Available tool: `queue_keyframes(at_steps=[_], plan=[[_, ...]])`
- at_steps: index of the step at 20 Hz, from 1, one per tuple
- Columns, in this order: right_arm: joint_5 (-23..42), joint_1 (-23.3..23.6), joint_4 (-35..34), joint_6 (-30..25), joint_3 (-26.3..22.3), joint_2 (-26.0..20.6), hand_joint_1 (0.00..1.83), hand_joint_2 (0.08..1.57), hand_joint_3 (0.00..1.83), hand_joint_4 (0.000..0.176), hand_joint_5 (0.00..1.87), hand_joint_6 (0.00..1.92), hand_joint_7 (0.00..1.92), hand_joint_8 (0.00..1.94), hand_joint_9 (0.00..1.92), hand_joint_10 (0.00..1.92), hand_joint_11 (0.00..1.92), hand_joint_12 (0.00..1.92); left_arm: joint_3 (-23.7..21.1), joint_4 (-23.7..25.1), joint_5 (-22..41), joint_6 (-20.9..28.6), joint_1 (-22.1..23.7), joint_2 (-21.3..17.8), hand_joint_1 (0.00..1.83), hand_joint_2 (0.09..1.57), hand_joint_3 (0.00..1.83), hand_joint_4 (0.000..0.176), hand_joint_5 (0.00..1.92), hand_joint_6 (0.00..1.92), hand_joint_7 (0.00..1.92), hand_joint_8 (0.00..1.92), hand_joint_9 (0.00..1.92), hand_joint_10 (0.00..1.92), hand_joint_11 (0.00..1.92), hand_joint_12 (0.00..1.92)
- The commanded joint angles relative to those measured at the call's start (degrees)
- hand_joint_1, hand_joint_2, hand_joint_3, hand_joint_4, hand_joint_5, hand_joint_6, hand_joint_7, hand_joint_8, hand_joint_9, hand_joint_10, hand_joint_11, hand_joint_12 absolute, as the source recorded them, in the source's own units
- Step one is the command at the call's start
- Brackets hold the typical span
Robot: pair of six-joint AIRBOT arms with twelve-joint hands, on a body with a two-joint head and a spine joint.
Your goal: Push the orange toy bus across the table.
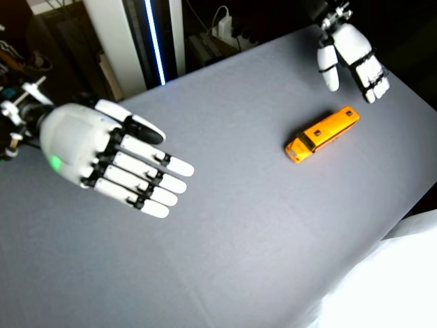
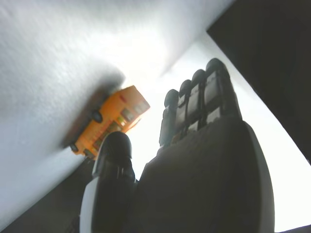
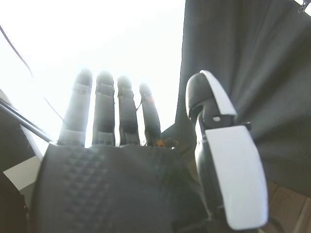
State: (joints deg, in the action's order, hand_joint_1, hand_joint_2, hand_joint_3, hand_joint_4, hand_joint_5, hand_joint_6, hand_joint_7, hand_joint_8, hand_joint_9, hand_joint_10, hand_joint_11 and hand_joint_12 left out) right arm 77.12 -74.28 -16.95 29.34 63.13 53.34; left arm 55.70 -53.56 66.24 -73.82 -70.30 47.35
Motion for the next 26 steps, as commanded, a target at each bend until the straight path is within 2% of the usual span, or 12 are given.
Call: queue_keyframes(at_steps=[1,2,5,7,12,14,15,21,22,23,25,26], plan=[[7.0,0.7,-0.58,-0.53,0.4,-0.02,0.61,1.32,0.0,0.019,0.21,0.0,0.26,0.01,0.24,0.01,0.14,0.11,0.36,2.08,4.79,-0.99,0.92,0.55,0.0,1.43,0.0,0.0,0.11,0.0,0.07,0.01,0.02,0.0,0.0,0.0],[7.0,0.69,-0.58,-0.53,0.4,-0.02,0.61,1.32,0.0,0.025,0.21,0.0,0.27,0.01,0.24,0.01,0.14,0.11,0.84,2.61,3.12,-2.15,2.01,1.04,0.01,1.43,0.0,0.0,0.13,0.01,0.09,0.01,0.03,0.0,0.0,0.0],[6.99,0.6,-0.58,-0.55,0.4,-0.02,0.61,1.33,0.0,0.013,0.21,0.0,0.26,0.0,0.24,0.01,0.14,0.11,2.01,3.94,-0.01,-4.52,4.96,2.33,0.0,1.4,0.0,0.0,0.14,0.0,0.1,0.01,0.02,0.0,0.0,0.0],[7.0,0.6,-0.58,-0.57,0.4,0.04,0.63,1.32,0.0,0.02,0.21,0.0,0.26,0.0,0.23,0.0,0.14,0.11,2.64,5.49,-1.63,-5.74,7.2,3.46,0.0,1.37,0.0,0.0,0.11,0.0,0.04,0.0,0.0,0.0,0.0,0.0],[7.0,0.54,-0.59,-0.59,0.38,0.12,0.62,1.32,0.0,0.027,0.22,0.0,0.26,0.0,0.24,0.0,0.14,0.11,2.22,7.84,-2.01,-5.74,8.06,4.45,0.0,1.39,0.0,0.0,0.1,0.0,0.02,0.0,0.0,0.0,0.0,0.0],[7.0,0.44,-0.6,-0.63,0.38,0.17,0.63,1.33,0.0,0.014,0.22,0.0,0.26,0.0,0.23,0.0,0.15,0.11,1.65,8.81,-1.56,-5.74,8.17,4.51,0.0,1.39,0.0,0.0,0.1,0.0,0.0,0.0,0.0,0.0,0.0,0.0],[7.0,0.43,-0.61,-0.63,0.38,0.24,0.64,1.33,0.0,0.02,0.24,0.01,0.27,0.0,0.24,0.0,0.15,0.11,1.34,9.5,-1.45,-5.73,8.28,4.51,0.0,1.36,0.0,0.0,0.1,0.0,0.0,0.0,0.0,0.0,0.0,0.0],[7.0,0.43,-0.62,-0.63,0.46,0.41,0.62,1.34,0.0,0.008,0.23,0.0,0.26,0.0,0.24,0.0,0.15,0.11,1.51,14.28,-4.11,-5.72,10.58,6.75,0.0,1.39,0.0,0.0,0.12,0.01,0.05,0.01,0.0,0.0,0.0,0.0],[7.0,0.43,-0.62,-0.63,0.46,0.42,0.61,1.33,0.0,0.015,0.24,0.0,0.27,0.0,0.24,0.0,0.16,0.11,1.64,14.59,-4.35,-5.72,10.9,7.07,0.0,1.38,0.0,0.0,0.12,0.01,0.05,0.01,0.0,0.0,0.0,0.0],[7.0,0.43,-0.62,-0.63,0.49,0.42,0.64,1.33,0.0,0.004,0.24,0.0,0.26,0.0,0.23,0.0,0.14,0.09,1.82,15.22,-4.84,-5.72,11.32,7.59,0.0,1.37,0.0,0.0,0.13,0.01,0.06,0.01,0.01,0.0,0.0,0.0],[7.0,0.43,-0.62,-0.63,0.57,0.5,0.64,1.34,0.0,0.001,0.24,0.0,0.26,0.0,0.22,0.0,0.14,0.09,2.12,16.11,-5.72,-5.72,12.0,8.57,0.0,1.37,0.0,0.0,0.14,0.01,0.06,0.01,0.01,0.0,0.0,0.0],[7.0,0.43,-0.62,-0.63,0.6,0.57,0.63,1.34,0.0,0.011,0.24,0.0,0.27,0.0,0.23,0.0,0.14,0.09,2.22,16.37,-5.98,-5.7,12.21,9.07,0.0,1.37,0.0,0.0,0.15,0.01,0.06,0.01,0.0,0.0,0.0,0.0]])
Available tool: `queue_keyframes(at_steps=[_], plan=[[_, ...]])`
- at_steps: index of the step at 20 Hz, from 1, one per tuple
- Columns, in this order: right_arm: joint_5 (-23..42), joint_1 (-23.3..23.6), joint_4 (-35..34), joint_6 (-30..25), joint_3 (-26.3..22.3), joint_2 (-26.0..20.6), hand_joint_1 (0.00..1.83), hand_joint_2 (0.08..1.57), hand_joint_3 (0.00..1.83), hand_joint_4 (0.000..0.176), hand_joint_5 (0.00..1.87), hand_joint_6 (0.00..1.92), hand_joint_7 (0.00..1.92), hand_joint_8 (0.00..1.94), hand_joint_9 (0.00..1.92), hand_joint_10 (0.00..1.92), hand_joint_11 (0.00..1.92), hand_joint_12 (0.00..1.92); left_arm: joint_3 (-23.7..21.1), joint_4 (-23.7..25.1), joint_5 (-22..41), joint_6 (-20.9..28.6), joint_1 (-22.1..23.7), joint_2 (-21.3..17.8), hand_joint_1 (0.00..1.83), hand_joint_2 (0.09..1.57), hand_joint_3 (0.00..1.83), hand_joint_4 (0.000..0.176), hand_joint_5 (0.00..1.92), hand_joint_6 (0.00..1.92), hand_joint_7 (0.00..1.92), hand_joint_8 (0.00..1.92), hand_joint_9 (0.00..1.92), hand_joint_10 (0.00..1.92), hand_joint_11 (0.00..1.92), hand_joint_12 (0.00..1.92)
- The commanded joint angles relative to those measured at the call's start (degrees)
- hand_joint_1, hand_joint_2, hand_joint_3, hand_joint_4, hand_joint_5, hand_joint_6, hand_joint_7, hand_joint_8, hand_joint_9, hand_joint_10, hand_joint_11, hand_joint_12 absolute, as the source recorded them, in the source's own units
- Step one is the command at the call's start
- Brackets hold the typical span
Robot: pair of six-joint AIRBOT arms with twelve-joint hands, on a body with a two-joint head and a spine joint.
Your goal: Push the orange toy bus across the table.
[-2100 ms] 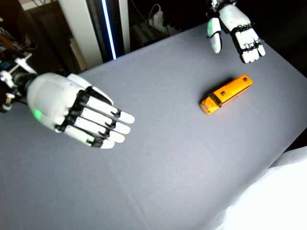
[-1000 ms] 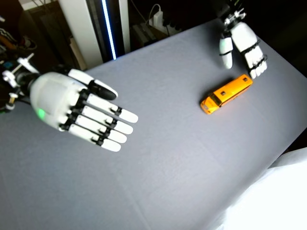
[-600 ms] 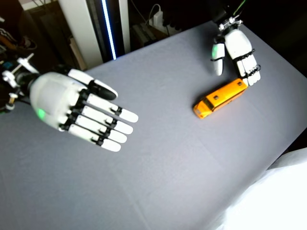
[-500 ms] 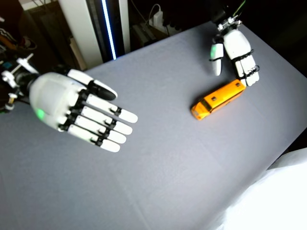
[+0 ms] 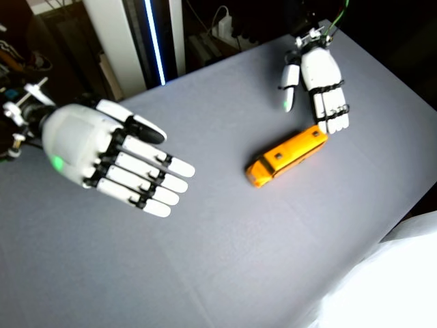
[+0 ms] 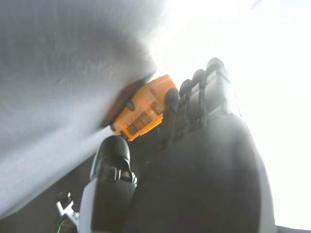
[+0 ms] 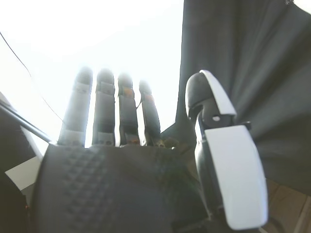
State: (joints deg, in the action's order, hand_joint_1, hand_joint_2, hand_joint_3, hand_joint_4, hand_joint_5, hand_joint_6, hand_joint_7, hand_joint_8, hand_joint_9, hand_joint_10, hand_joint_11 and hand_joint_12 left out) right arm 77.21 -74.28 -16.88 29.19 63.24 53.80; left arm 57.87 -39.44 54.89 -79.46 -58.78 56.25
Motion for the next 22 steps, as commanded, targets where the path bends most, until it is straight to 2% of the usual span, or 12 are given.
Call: queue_keyframes(at_steps=[1,5,6,7,11,12,13,14,15,16,18,22], plan=[[6.91,0.43,-0.68,-0.47,0.5,0.18,0.62,1.34,0.0,0.013,0.24,0.0,0.27,0.0,0.23,0.0,0.14,0.09,0.07,2.79,5.3,0.17,0.93,0.67,0.0,1.38,0.0,0.0,0.15,0.01,0.06,0.01,0.0,0.0,0.0,0.0],[6.89,0.33,-0.68,-0.48,0.5,0.25,0.63,1.34,0.0,0.014,0.25,0.0,0.28,0.0,0.23,0.0,0.15,0.09,-0.42,4.19,7.15,1.19,1.56,1.05,0.0,1.36,0.0,0.0,0.15,0.01,0.09,0.02,0.03,0.01,0.0,0.0],[6.89,0.33,-0.68,-0.5,0.5,0.25,0.67,1.34,0.0,0.007,0.25,0.0,0.28,0.0,0.24,0.01,0.16,0.09,-0.56,4.37,7.73,1.63,1.56,0.86,0.0,1.37,0.0,0.0,0.16,0.01,0.09,0.02,0.02,0.01,0.0,0.0],[6.91,0.33,-0.68,-0.56,0.49,0.24,0.67,1.34,0.0,0.011,0.25,0.0,0.27,0.0,0.24,0.0,0.15,0.09,-1.03,5.01,9.44,2.89,1.54,0.23,0.0,1.39,0.0,0.0,0.16,0.01,0.07,0.01,0.0,0.0,0.0,0.0],[11.34,0.34,-0.75,-1.48,0.19,-0.21,0.58,1.33,0.0,0.021,0.24,0.0,0.27,0.0,0.25,0.0,0.17,0.09,-3.96,10.92,20.75,11.96,0.25,-3.74,0.0,1.34,0.0,0.0,0.12,0.0,0.08,0.01,0.0,0.0,0.0,0.0],[13.62,0.35,-0.89,-1.5,-0.1,-0.55,0.58,1.33,0.0,0.011,0.25,0.0,0.28,0.0,0.27,0.01,0.21,0.1,-4.59,12.9,24.01,14.58,-0.16,-4.79,0.0,1.34,0.0,0.0,0.11,0.0,0.07,0.01,0.0,0.0,0.0,0.0],[15.71,0.35,-0.93,-1.5,-0.37,-0.85,0.58,1.3,0.0,0.02,0.25,0.01,0.28,0.0,0.26,0.0,0.2,0.09,-5.19,14.51,27.51,16.71,-0.55,-5.62,0.08,1.35,0.0,0.0,0.11,0.0,0.06,0.0,0.0,0.0,0.0,0.0],[18.0,0.35,-0.93,-1.5,-0.69,-1.15,0.6,1.33,0.0,0.0,0.22,0.0,0.22,0.0,0.18,0.0,0.16,0.08,-5.89,16.18,31.1,18.29,-0.87,-6.52,0.02,1.35,0.0,0.0,0.14,0.01,0.11,0.02,0.04,0.01,0.0,0.0],[20.12,0.35,-0.92,-1.49,-0.96,-1.45,0.65,1.34,0.0,0.0,0.23,0.01,0.23,0.0,0.19,0.01,0.18,0.09,-6.59,17.39,34.19,18.89,-1.11,-7.27,0.02,1.38,0.01,0.0,0.13,0.0,0.1,0.01,0.01,0.0,0.0,0.0],[22.65,0.35,-0.92,-1.45,-1.28,-1.79,0.67,1.36,0.01,0.0,0.22,0.0,0.21,0.0,0.18,0.0,0.18,0.08,-7.46,18.49,37.49,18.95,-1.36,-8.19,0.14,1.32,0.0,0.0,0.18,0.01,0.14,0.01,0.05,0.01,0.0,0.0],[23.78,1.1,-0.21,-0.97,-1.99,-2.42,0.73,1.39,0.01,0.0,0.2,0.0,0.22,0.0,0.22,0.01,0.18,0.08,-8.13,19.82,40.55,19.19,-1.92,-8.81,0.24,1.34,0.01,0.0,0.14,0.0,0.12,0.0,0.07,0.01,0.04,0.02],[23.78,2.79,2.58,-0.44,-2.34,-2.48,0.73,1.4,0.0,0.0,0.15,0.0,0.25,0.01,0.24,0.01,0.18,0.08,-8.18,20.52,42.01,21.09,-2.64,-8.72,0.43,1.33,0.0,0.0,0.17,0.01,0.21,0.02,0.17,0.02,0.02,0.01]])
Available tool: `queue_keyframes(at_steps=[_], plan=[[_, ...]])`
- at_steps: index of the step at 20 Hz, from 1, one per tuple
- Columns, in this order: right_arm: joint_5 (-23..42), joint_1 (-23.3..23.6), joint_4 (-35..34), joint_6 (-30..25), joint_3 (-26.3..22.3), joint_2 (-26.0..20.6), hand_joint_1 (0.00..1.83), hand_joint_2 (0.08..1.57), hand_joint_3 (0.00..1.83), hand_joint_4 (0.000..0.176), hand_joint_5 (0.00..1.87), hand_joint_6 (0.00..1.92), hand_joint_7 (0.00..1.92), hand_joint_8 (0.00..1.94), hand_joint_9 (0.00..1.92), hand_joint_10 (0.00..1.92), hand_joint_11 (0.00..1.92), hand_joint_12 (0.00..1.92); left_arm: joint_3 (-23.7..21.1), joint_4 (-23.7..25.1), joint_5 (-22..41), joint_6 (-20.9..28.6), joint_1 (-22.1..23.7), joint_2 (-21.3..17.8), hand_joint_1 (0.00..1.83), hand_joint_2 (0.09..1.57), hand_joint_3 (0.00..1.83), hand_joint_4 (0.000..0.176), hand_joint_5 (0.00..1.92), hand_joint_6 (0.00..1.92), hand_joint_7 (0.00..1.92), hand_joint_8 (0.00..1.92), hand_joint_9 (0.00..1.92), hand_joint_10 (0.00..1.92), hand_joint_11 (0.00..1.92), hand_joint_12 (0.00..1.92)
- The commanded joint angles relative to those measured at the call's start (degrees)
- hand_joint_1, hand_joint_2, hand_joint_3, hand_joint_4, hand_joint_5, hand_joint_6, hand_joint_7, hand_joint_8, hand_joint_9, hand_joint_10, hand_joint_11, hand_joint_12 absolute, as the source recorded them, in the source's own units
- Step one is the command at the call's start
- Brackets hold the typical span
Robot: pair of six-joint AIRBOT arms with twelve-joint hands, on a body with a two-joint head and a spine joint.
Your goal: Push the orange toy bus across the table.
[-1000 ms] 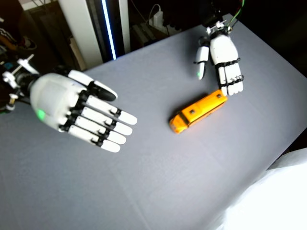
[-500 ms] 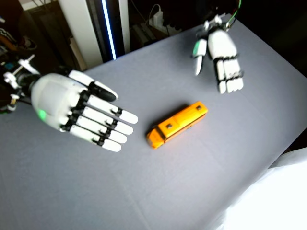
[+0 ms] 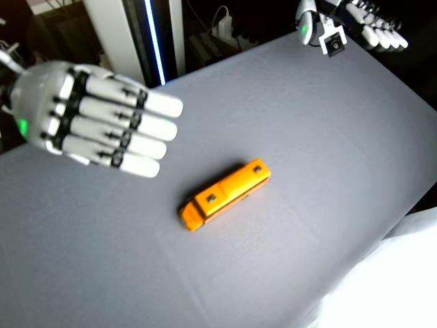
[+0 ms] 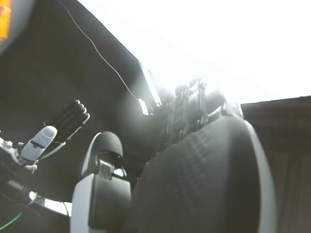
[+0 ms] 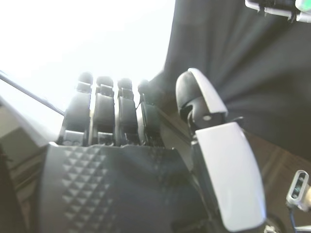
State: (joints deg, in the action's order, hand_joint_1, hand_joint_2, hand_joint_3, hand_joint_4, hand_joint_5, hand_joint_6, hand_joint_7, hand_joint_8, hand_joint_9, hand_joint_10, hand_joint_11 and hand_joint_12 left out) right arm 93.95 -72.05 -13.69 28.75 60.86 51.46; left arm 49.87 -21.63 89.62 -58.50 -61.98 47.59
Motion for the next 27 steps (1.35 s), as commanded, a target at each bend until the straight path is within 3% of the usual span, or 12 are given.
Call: queue_keyframes(at_steps=[1,8,10,12,15,16,17,21,24,25,26,27], plan=[[7.04,0.92,0.06,0.02,-0.13,-0.21,0.72,1.4,0.0,0.0,0.14,0.0,0.24,0.0,0.23,0.0,0.18,0.07,-0.28,2.99,8.09,0.41,0.25,-0.07,0.42,1.33,0.0,0.0,0.16,0.0,0.21,0.01,0.17,0.01,0.04,0.02],[7.08,4.06,4.82,2.57,-2.09,-1.16,0.88,1.36,0.0,0.0,0.08,0.0,0.17,0.01,0.19,0.0,0.18,0.03,-0.54,5.19,9.78,2.33,-0.28,-0.36,0.32,1.45,0.01,0.0,0.23,0.02,0.23,0.01,0.14,0.0,0.06,0.03],[7.09,5.52,5.74,3.52,-2.38,-1.16,1.16,1.3,0.0,0.079,0.13,0.0,0.06,0.0,0.06,0.0,0.02,0.0,-0.41,5.38,9.79,3.57,-0.31,-0.5,0.28,1.38,0.0,0.0,0.02,0.0,0.05,0.0,0.01,0.0,0.0,0.0],[7.09,7.04,7.71,4.25,-2.83,-1.08,1.13,1.25,0.0,0.0,0.26,0.01,0.13,0.0,0.14,0.0,0.11,0.04,-1.13,6.09,9.8,1.74,0.89,-1.46,0.1,1.42,0.01,0.0,0.0,0.0,0.0,0.0,0.0,0.0,0.0,0.0],[7.12,8.38,9.69,5.68,-3.01,-1.84,1.26,1.21,0.0,0.0,0.06,0.01,0.03,0.0,0.15,0.01,0.18,0.06,-1.14,8.58,9.81,0.0,3.85,-2.77,0.08,1.4,0.0,0.0,0.09,0.02,0.08,0.02,0.04,0.01,0.01,0.0],[7.12,8.93,10.01,6.27,-3.0,-1.85,1.2,1.25,0.0,0.041,0.15,0.01,0.06,0.0,0.16,0.0,0.23,0.08,-1.15,9.4,9.81,-0.19,4.26,-3.17,0.51,1.32,0.0,0.0,0.48,0.09,0.45,0.04,0.4,0.01,0.11,0.4],[7.12,9.42,10.22,6.42,-2.88,-1.75,1.17,1.26,0.01,0.034,0.19,0.02,0.1,0.01,0.17,0.01,0.22,0.07,-1.16,9.96,9.81,-0.22,4.4,-3.33,0.52,1.34,0.0,0.0,0.54,0.08,0.48,0.02,0.4,0.0,0.02,0.58],[7.12,9.08,10.24,6.36,-2.78,-1.33,1.27,1.22,0.0,0.0,0.09,0.0,0.04,0.0,0.17,0.0,0.25,0.09,-1.19,9.32,9.81,-0.2,4.42,-2.51,0.31,1.44,0.0,0.0,0.33,0.0,0.28,0.0,0.23,0.01,0.0,0.34],[7.12,8.71,9.46,6.32,-2.72,-0.99,1.35,1.23,0.0,0.0,0.5,0.04,0.13,0.0,0.18,0.0,0.23,0.07,-1.19,7.53,9.81,-0.01,3.21,-1.92,0.44,1.46,0.0,0.0,0.23,0.0,0.19,0.01,0.16,0.01,0.0,0.29],[7.12,8.71,9.42,6.32,-2.61,-0.92,1.15,1.23,0.03,0.0,0.68,1.1,0.2,0.0,0.2,0.0,0.23,0.06,-1.19,7.29,9.81,0.36,3.0,-1.88,0.65,1.42,0.0,0.0,0.16,0.01,0.12,0.02,0.09,0.02,0.0,0.12],[7.12,8.72,9.42,6.32,-2.61,-0.94,1.09,1.25,0.01,0.0,0.7,1.32,0.15,0.0,0.09,0.0,0.12,0.02,-1.19,7.26,9.81,0.49,3.01,-1.87,0.75,1.38,0.0,0.0,0.15,0.01,0.14,0.01,0.14,0.01,0.05,0.28],[7.12,8.72,9.44,6.32,-2.63,-0.97,1.11,1.17,0.0,0.0,0.88,1.12,0.37,0.02,0.23,0.02,0.2,0.08,-1.19,7.25,9.81,0.51,3.16,-1.9,0.49,1.46,0.0,0.0,0.09,0.0,0.1,0.0,0.12,0.0,0.01,0.41]])
